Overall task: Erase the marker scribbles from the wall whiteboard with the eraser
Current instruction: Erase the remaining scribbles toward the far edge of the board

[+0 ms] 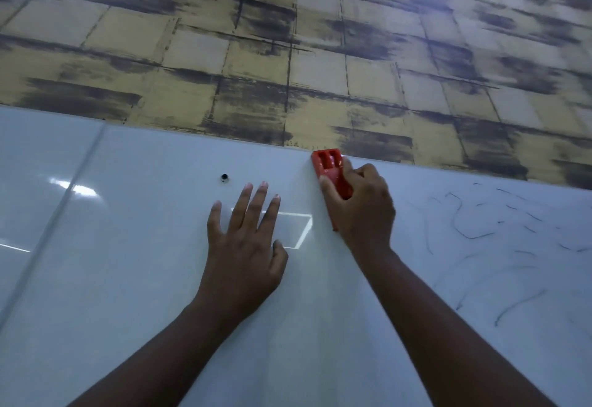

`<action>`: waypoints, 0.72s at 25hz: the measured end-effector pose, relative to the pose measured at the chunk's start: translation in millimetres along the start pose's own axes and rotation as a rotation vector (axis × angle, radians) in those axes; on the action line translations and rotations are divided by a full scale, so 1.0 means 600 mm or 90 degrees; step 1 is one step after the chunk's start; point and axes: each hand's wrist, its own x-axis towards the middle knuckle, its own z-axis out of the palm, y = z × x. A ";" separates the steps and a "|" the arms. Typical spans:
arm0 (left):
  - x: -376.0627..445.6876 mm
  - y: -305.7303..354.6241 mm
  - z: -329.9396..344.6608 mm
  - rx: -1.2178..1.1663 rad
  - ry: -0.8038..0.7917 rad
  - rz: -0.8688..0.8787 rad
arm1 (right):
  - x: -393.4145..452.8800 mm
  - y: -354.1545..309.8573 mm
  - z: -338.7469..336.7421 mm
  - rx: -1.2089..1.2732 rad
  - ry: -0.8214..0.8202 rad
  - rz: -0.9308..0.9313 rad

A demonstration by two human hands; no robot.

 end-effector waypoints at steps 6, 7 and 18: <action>0.002 0.067 0.025 -0.034 0.022 0.013 | 0.019 0.191 -0.103 0.023 0.056 0.185; 0.000 0.082 0.031 -0.034 0.033 0.028 | 0.019 0.222 -0.121 0.018 0.060 0.210; -0.013 0.127 0.055 0.013 0.054 0.000 | -0.027 0.254 -0.152 0.070 0.049 0.224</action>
